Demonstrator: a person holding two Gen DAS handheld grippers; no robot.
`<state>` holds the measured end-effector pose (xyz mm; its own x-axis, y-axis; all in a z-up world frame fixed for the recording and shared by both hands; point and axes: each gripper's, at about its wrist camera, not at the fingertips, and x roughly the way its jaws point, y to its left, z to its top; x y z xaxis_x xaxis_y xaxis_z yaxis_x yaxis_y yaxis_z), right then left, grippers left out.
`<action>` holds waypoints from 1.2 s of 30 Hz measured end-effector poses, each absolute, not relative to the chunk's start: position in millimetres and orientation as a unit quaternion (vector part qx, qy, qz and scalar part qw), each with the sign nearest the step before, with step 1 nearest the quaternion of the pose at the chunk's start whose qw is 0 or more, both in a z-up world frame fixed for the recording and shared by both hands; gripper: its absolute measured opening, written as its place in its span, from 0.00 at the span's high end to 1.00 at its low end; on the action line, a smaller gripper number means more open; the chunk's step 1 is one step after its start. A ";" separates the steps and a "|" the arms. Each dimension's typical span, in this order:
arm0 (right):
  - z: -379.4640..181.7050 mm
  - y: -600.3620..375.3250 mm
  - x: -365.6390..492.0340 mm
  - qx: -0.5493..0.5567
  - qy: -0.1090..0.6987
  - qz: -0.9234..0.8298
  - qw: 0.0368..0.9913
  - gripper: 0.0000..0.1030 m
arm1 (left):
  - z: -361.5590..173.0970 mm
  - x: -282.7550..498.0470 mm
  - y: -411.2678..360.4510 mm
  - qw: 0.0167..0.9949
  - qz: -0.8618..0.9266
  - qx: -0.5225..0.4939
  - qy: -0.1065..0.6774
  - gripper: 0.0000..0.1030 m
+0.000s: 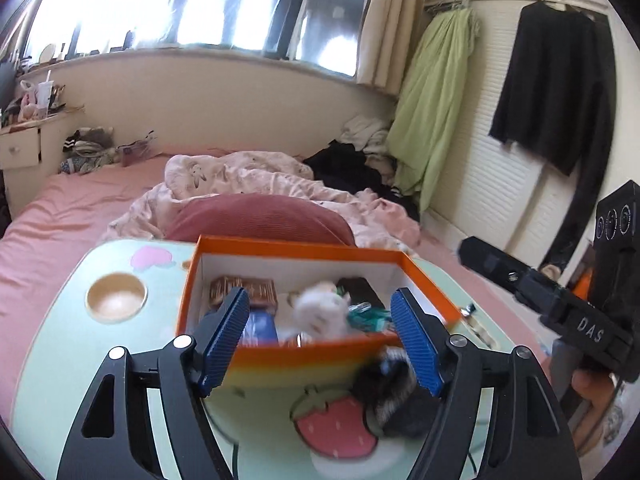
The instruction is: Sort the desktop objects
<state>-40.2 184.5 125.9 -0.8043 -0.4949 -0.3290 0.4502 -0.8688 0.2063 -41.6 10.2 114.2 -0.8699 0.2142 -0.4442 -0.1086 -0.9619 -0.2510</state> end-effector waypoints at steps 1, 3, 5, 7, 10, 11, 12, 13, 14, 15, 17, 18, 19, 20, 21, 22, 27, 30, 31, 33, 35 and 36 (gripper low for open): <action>125.0 186.5 -30.2 0.186 -0.052 -0.950 0.245 0.24 | 110.3 -31.8 11.1 0.085 0.960 -0.245 -0.105 0.26; 119.2 190.2 -10.6 0.195 -0.042 -0.950 0.239 0.13 | 101.6 -19.2 14.1 0.091 0.956 -0.263 -0.096 0.22; 107.9 194.1 7.7 0.210 -0.044 -0.947 0.239 0.06 | 87.5 -11.2 24.0 0.099 0.945 -0.300 -0.083 0.22; 90.5 195.6 20.7 0.239 -0.041 -0.941 0.236 0.04 | 67.7 -6.4 34.4 0.098 0.934 -0.338 -0.065 0.21; 67.4 194.0 20.9 0.285 -0.023 -0.935 0.212 0.04 | 45.0 -10.1 42.2 0.082 0.918 -0.384 -0.048 0.21; 60.0 192.3 17.7 0.301 -0.016 -0.932 0.203 0.04 | 44.1 -9.9 44.1 0.074 0.920 -0.383 -0.038 0.20; 52.4 190.4 14.8 0.314 -0.008 -0.930 0.192 0.04 | 43.2 -9.5 44.1 0.070 0.920 -0.384 -0.037 0.20; 45.9 189.4 12.8 0.324 -0.003 -0.928 0.184 0.04 | 42.1 -8.6 44.3 0.064 0.921 -0.381 -0.036 0.19; 37.4 187.6 11.2 0.336 0.003 -0.925 0.177 0.04 | 41.5 -7.6 44.9 0.063 0.922 -0.379 -0.035 0.15; 27.8 184.8 11.3 0.346 0.015 -0.923 0.168 0.03 | 38.9 -6.8 46.7 0.059 0.924 -0.377 -0.028 0.06; 20.2 180.3 21.6 0.314 0.048 -0.939 0.136 0.00 | 36.1 -6.4 49.3 0.045 0.925 -0.376 -0.010 0.00; 18.7 182.4 23.8 0.311 0.043 -0.940 0.137 0.00 | 34.5 -5.8 49.8 0.036 0.928 -0.371 0.004 0.00; 18.4 182.5 25.0 0.309 0.046 -0.940 0.135 0.00 | 33.9 -3.9 46.8 0.044 0.931 -0.363 -0.002 0.00; 18.0 183.4 25.3 0.309 0.045 -0.940 0.136 0.00 | 33.4 -1.3 46.3 0.040 0.932 -0.359 0.000 0.00; 17.5 184.0 25.4 0.309 0.045 -0.940 0.138 0.00 | 33.1 -0.5 44.0 0.039 0.934 -0.356 -0.003 0.00; 17.2 184.4 25.9 0.308 0.045 -0.940 0.140 0.00 | 33.0 0.3 43.0 0.034 0.934 -0.355 -0.004 0.00; 15.6 187.1 25.5 0.305 0.045 -0.940 0.144 0.00 | 34.7 4.5 39.9 0.037 0.936 -0.350 -0.003 0.00; 17.7 185.4 21.7 0.305 0.045 -0.939 0.150 0.00 | 34.0 2.7 35.8 0.045 0.938 -0.343 -0.002 0.00; 17.7 184.3 21.5 0.304 0.045 -0.940 0.151 0.00 | 34.0 3.8 35.5 0.047 0.939 -0.342 -0.001 0.00; 17.7 184.0 21.8 0.303 0.045 -0.940 0.151 0.00 | 33.2 -1.1 31.7 0.046 0.939 -0.342 -0.002 0.00; 17.7 184.0 21.7 0.302 0.046 -0.940 0.152 0.00 | 33.2 -0.9 31.6 0.047 0.939 -0.342 -0.002 0.00; 17.9 183.5 21.7 0.301 0.047 -0.940 0.153 0.00 | 33.2 -0.7 31.1 0.047 0.939 -0.341 -0.002 0.00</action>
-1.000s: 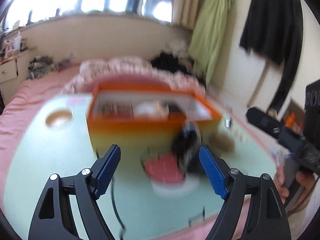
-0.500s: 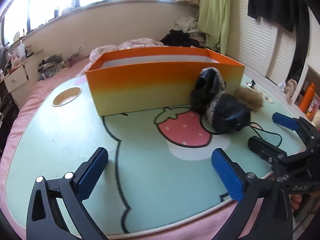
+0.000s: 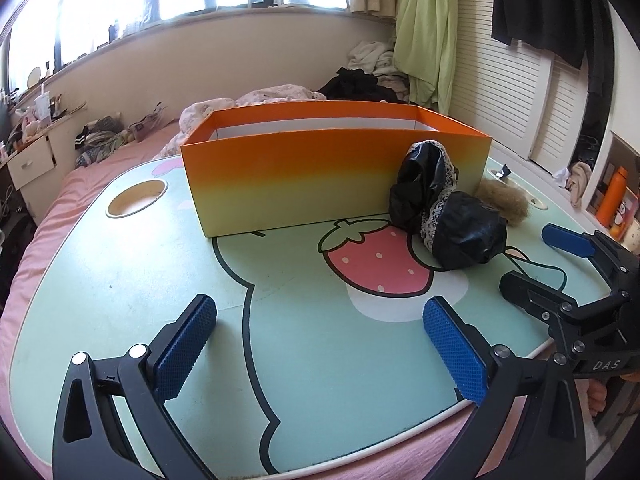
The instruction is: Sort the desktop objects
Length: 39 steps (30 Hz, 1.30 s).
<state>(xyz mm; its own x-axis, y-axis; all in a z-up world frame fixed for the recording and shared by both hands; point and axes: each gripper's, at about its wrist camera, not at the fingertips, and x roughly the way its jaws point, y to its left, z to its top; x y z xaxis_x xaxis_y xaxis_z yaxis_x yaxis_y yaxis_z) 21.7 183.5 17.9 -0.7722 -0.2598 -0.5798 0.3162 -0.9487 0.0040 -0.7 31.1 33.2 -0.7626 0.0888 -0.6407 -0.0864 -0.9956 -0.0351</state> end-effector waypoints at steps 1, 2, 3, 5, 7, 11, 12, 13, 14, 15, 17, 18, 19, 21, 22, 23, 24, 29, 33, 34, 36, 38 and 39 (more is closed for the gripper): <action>17.7 183.2 21.6 0.299 0.048 -0.940 0.154 0.00 | 33.2 -0.7 31.3 0.047 0.939 -0.342 -0.002 0.00; 17.7 183.2 21.6 0.298 0.049 -0.941 0.156 0.00 | 33.1 -0.7 31.5 0.047 0.939 -0.342 -0.002 0.00; 17.7 183.3 21.5 0.297 0.049 -0.941 0.157 0.00 | 33.1 -0.6 31.5 0.047 0.939 -0.342 -0.002 0.00; 17.8 183.3 20.7 0.295 0.050 -0.941 0.158 0.00 | 33.0 -0.5 31.5 0.047 0.939 -0.342 -0.002 0.00; 17.8 182.8 20.4 0.295 0.050 -0.941 0.158 0.00 | 33.1 -0.3 31.3 0.047 0.939 -0.341 -0.002 0.00; 17.3 183.5 19.7 0.294 0.050 -0.941 0.161 0.00 | 32.9 -0.1 31.7 0.047 0.939 -0.341 -0.001 0.00; 17.2 183.3 19.7 0.293 0.050 -0.941 0.162 0.00 | 32.9 0.0 31.5 0.047 0.939 -0.341 -0.001 0.00; 17.0 183.2 19.6 0.293 0.051 -0.941 0.162 0.00 | 32.9 0.0 31.6 0.047 0.939 -0.341 -0.001 0.00; 17.0 183.4 19.6 0.293 0.050 -0.941 0.162 0.00 | 32.7 0.1 31.7 0.047 0.939 -0.341 -0.001 0.00; 16.9 183.4 19.6 0.293 0.051 -0.941 0.162 0.00 | 32.7 0.2 31.4 0.047 0.939 -0.341 -0.001 0.00; 16.9 183.3 19.8 0.292 0.051 -0.941 0.163 0.00 | 33.2 -0.2 31.9 0.047 0.939 -0.341 -0.001 0.00; 16.4 183.3 19.7 0.291 0.051 -0.941 0.163 0.00 | 33.3 -0.2 31.6 0.047 0.939 -0.341 -0.001 0.00; 16.3 183.3 19.7 0.290 0.052 -0.941 0.165 0.00 | 33.6 -0.3 31.8 0.047 0.939 -0.341 -0.001 0.00; 15.8 183.8 19.4 0.289 0.051 -0.941 0.166 0.00 | 33.5 -0.2 32.0 0.047 0.939 -0.341 -0.001 0.00; 15.7 184.1 19.4 0.289 0.051 -0.941 0.166 0.00 | 33.5 -0.2 31.8 0.047 0.939 -0.341 -0.001 0.00; 15.7 184.0 19.5 0.289 0.052 -0.941 0.166 0.00 | 33.5 -0.1 32.0 0.047 0.939 -0.341 -0.001 0.00; 15.5 184.1 19.5 0.288 0.052 -0.942 0.167 0.00 | 33.5 0.0 31.9 0.047 0.939 -0.341 -0.001 0.00; 15.1 185.1 19.2 0.287 0.051 -0.942 0.169 0.00 | 33.3 0.2 32.1 0.047 0.939 -0.341 -0.001 0.00; 15.0 185.5 19.4 0.285 0.051 -0.942 0.170 0.00 | 33.2 0.4 32.2 0.047 0.939 -0.341 -0.001 0.00; 14.9 185.5 19.4 0.285 0.051 -0.942 0.170 0.00 | 33.3 0.4 32.0 0.047 0.939 -0.341 -0.001 0.00; 14.6 185.8 19.3 0.282 0.051 -0.942 0.172 0.00 | 33.1 0.5 32.2 0.047 0.939 -0.341 -0.001 0.00; 14.3 186.7 19.8 0.276 0.051 -0.943 0.176 0.00 | 33.1 0.6 32.2 0.047 0.939 -0.340 -0.001 0.00; 14.1 187.6 20.9 0.272 0.049 -0.944 0.180 0.01 | 33.1 0.6 32.3 0.047 0.939 -0.340 -0.001 0.00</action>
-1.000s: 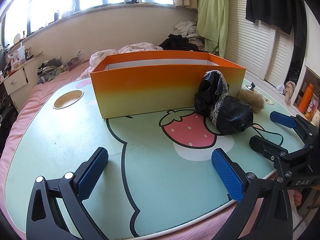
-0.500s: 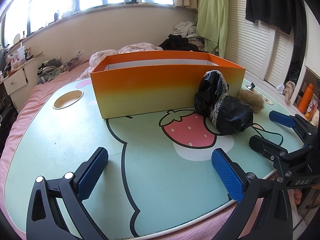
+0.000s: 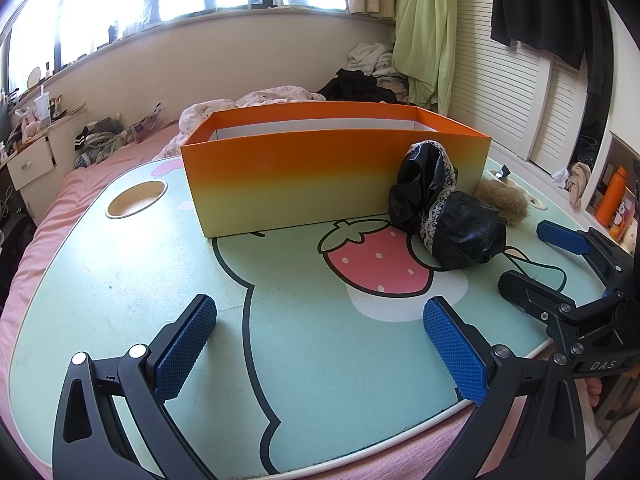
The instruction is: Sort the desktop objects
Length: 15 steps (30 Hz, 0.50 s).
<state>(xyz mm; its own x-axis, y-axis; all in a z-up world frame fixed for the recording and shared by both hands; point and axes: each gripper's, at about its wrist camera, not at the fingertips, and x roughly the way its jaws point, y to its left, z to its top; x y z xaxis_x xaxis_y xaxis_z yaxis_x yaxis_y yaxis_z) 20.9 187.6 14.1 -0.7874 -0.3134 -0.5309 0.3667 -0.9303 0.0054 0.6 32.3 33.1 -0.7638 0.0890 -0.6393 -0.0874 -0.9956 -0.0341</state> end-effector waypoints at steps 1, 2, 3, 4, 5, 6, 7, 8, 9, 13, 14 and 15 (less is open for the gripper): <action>14.4 188.8 22.0 0.269 0.046 -0.944 0.184 0.03 | 33.2 0.7 32.0 0.047 0.939 -0.340 -0.001 0.00; 15.8 191.5 23.5 0.264 0.037 -0.945 0.192 0.08 | 34.0 0.3 32.2 0.047 0.939 -0.340 -0.002 0.00; 18.7 195.6 25.2 0.257 0.025 -0.945 0.200 0.11 | 34.0 0.4 32.1 0.047 0.939 -0.340 -0.002 0.00; 22.1 199.8 25.7 0.251 0.015 -0.946 0.204 0.12 | 34.4 0.4 32.0 0.047 0.939 -0.340 -0.002 0.00; 26.6 204.4 25.2 0.246 0.006 -0.947 0.205 0.12 | 34.7 0.4 32.3 0.047 0.939 -0.340 -0.002 0.00; 31.6 208.9 23.5 0.244 0.000 -0.949 0.202 0.12 | 35.0 0.4 32.0 0.047 0.939 -0.340 -0.002 0.00; 37.7 212.8 20.7 0.243 -0.003 -0.950 0.194 0.13 | 34.8 0.5 32.2 0.047 0.939 -0.340 -0.002 0.00; 46.1 216.4 15.1 0.245 0.000 -0.953 0.176 0.18 | 34.7 0.6 32.4 0.047 0.939 -0.340 -0.002 0.00; 52.4 217.9 8.9 0.252 0.008 -0.954 0.160 0.20 | 34.6 0.6 32.4 0.047 0.939 -0.340 -0.002 0.00; 72.0 213.0 -23.3 0.298 0.044 -0.941 0.154 0.21 | 34.7 0.9 32.0 0.047 0.939 -0.340 -0.001 0.00; 73.0 209.6 -32.3 0.313 0.053 -0.935 0.158 0.21 | 34.8 0.8 31.7 0.047 0.939 -0.340 -0.001 0.00; 71.1 205.0 -41.7 0.331 0.065 -0.928 0.161 0.21 | 34.5 1.0 32.1 0.047 0.939 -0.340 -0.002 0.00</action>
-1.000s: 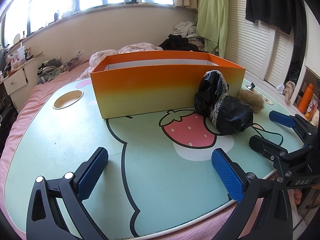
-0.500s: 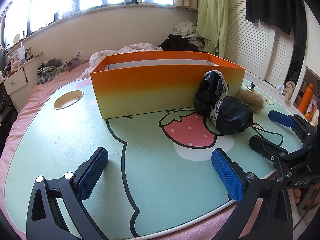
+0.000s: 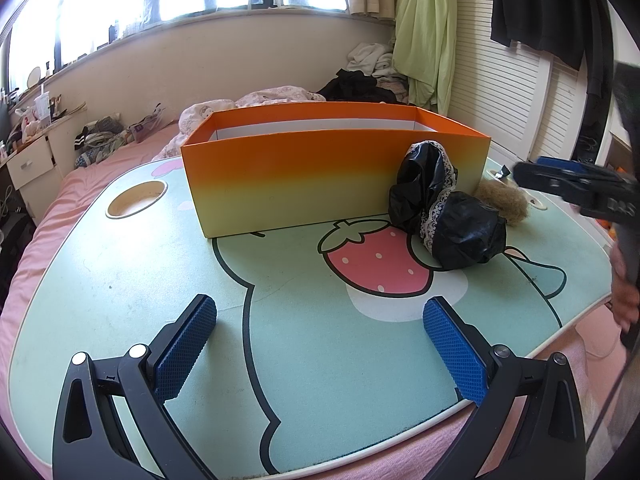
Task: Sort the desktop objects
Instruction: 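Grasp the brown fluffy ball with the right tool while the left grasps the black bag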
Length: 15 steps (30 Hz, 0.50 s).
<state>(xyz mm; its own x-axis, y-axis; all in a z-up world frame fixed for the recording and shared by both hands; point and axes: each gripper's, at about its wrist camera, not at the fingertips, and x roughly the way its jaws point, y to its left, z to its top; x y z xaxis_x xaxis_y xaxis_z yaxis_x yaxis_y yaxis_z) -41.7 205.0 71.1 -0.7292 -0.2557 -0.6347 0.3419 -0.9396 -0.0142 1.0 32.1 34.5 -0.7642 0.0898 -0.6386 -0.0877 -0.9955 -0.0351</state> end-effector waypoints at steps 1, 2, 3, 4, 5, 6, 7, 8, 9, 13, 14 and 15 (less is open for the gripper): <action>67.5 201.3 -49.1 0.346 0.075 -0.921 0.162 0.21 | 34.6 1.0 31.9 0.047 0.939 -0.340 -0.002 0.00; 61.7 197.3 -57.8 0.367 0.084 -0.912 0.161 0.22 | 34.5 1.1 32.1 0.047 0.939 -0.340 -0.002 0.00; 54.3 195.4 -65.9 0.387 0.085 -0.904 0.162 0.24 | 34.7 1.1 31.5 0.047 0.939 -0.340 -0.002 0.00; 47.9 193.7 -71.1 0.407 0.081 -0.895 0.164 0.31 | 34.4 1.2 32.1 0.047 0.939 -0.340 -0.001 0.00; 43.8 193.0 -71.8 0.415 0.081 -0.891 0.167 0.60 | 35.0 1.2 32.9 0.047 0.939 -0.340 0.000 0.00; 42.4 192.8 -70.7 0.416 0.083 -0.890 0.169 0.65 | 35.3 1.1 32.4 0.047 0.939 -0.340 0.000 0.00; 42.3 194.0 -67.9 0.408 0.083 -0.893 0.171 0.65 | 35.8 1.3 32.5 0.047 0.939 -0.339 -0.001 0.00; 44.1 194.8 -63.6 0.398 0.086 -0.896 0.177 0.66 | 36.2 1.4 32.9 0.047 0.940 -0.339 -0.001 0.00; 44.4 198.0 -59.4 0.388 0.086 -0.900 0.179 0.66 | 36.5 1.5 33.1 0.047 0.940 -0.339 -0.001 0.00; 56.6 216.7 -34.5 0.330 0.047 -0.924 0.189 0.66 | 38.7 4.8 34.7 0.044 0.940 -0.337 0.000 0.00; 61.5 225.2 -28.4 0.317 0.029 -0.928 0.195 0.66 | 42.0 7.9 36.4 0.048 0.942 -0.332 0.002 0.00; 66.7 233.1 -23.3 0.307 0.012 -0.930 0.199 0.66 | 46.4 12.1 38.3 0.053 0.946 -0.321 0.006 0.00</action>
